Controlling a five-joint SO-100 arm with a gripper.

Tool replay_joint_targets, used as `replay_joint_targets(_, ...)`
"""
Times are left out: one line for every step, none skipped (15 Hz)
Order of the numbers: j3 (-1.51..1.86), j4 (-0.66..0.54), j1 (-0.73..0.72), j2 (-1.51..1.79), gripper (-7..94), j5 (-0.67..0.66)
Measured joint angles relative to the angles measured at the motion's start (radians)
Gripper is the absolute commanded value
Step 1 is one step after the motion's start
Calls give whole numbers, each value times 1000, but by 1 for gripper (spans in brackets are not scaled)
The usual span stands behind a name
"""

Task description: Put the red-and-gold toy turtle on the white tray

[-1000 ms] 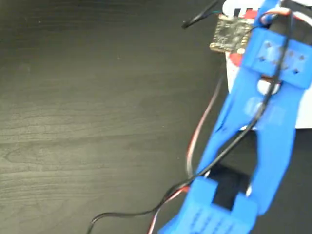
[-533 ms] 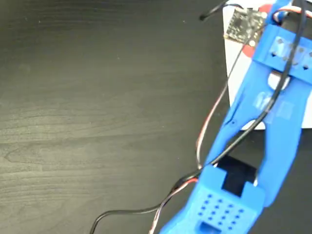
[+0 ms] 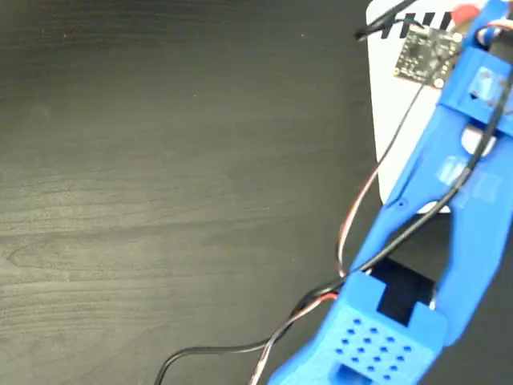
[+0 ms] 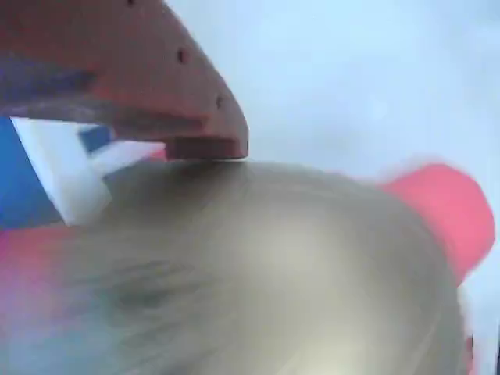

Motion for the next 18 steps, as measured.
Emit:
replay_joint_targets(6, -5, -2, 0, 56, -2)
replay_joint_targets(15, -3, -2, 0, 56, -5)
replay_joint_targets(15, -3, 0, 0, 56, -5)
replay_joint_targets(15, -3, 2, 0, 56, -5)
replay_joint_targets(15, -3, 2, 0, 55, -5)
replay_joint_targets(15, -3, 0, 0, 53, 0)
replay_joint_targets(15, -3, 0, 0, 44, 9)
replay_joint_targets(15, -3, 0, 0, 34, 20)
replay_joint_targets(15, -9, 2, 0, 22, 38)
replay_joint_targets(15, -17, 0, 3, 13, 64)
replay_joint_targets(15, -26, -5, 18, 8, 87)
replay_joint_targets(15, -40, -9, 54, 4, 106)
replay_joint_targets(15, -58, -23, 100, 0, 130)
replay_joint_targets(23, -89, -40, 152, 0, 153)
replay_joint_targets(58, -132, -66, 212, 0, 175)
replay_joint_targets(107, -176, -97, 276, 0, 192)
replay_joint_targets(176, -244, -120, 350, 0, 210)
replay_joint_targets(273, -339, -141, 431, 0, 224)
